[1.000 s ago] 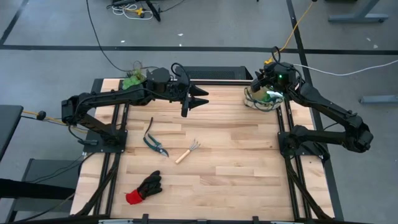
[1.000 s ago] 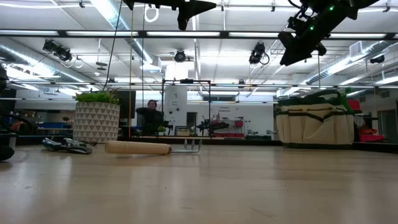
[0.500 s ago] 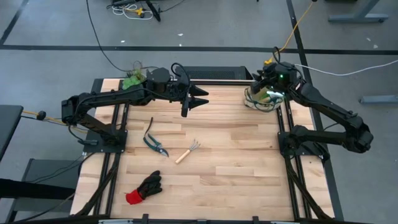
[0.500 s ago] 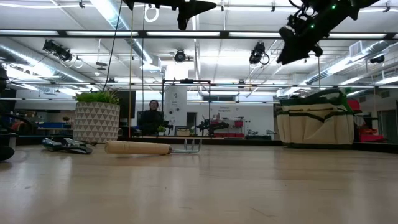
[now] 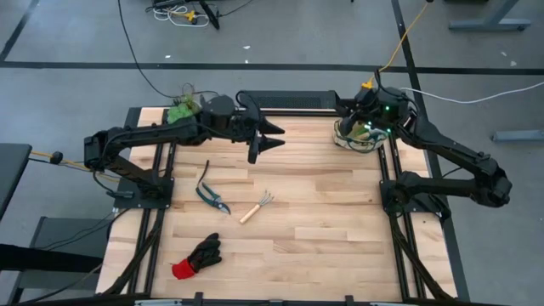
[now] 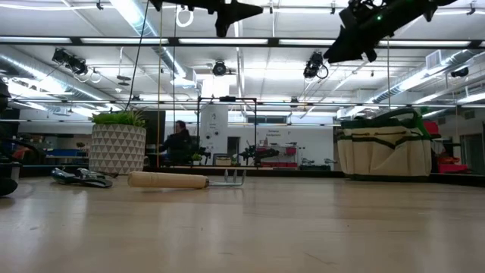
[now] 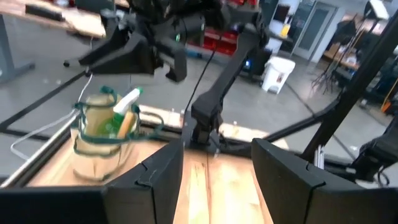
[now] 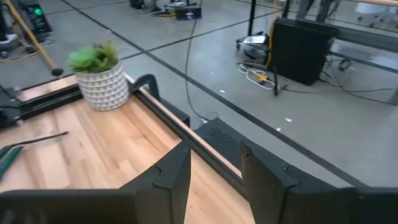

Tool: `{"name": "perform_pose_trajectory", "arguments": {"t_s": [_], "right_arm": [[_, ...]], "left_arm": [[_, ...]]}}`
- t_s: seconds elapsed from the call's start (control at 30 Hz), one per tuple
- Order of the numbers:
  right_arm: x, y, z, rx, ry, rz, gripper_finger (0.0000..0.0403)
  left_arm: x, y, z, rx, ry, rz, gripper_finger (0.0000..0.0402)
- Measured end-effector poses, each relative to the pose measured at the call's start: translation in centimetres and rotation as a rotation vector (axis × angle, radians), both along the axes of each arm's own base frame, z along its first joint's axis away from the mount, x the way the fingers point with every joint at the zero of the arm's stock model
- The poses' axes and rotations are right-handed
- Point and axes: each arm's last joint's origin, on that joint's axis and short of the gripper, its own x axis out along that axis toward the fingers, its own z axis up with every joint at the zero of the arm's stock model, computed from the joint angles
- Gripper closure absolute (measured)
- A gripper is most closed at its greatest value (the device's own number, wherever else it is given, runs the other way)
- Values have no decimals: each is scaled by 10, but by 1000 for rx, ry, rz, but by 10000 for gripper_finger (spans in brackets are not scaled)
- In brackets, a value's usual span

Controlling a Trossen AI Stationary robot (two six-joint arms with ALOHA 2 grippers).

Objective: Pick & Place Garden tools in Gardening bag
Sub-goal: Put the brown hand rake into the gardening bag

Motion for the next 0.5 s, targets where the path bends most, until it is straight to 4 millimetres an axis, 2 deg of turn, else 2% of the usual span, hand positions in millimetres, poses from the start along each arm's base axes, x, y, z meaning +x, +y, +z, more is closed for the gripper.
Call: {"name": "perform_pose_trajectory", "arguments": {"t_s": [0.37,0.5], "right_arm": [[6,22,8,-26,-47,116,263],[6,33,15,-15,-116,270,263]], "left_arm": [[1,-16,-15,-19,159,-10,204],[2,-22,-16,-19,166,-12,204]]}}
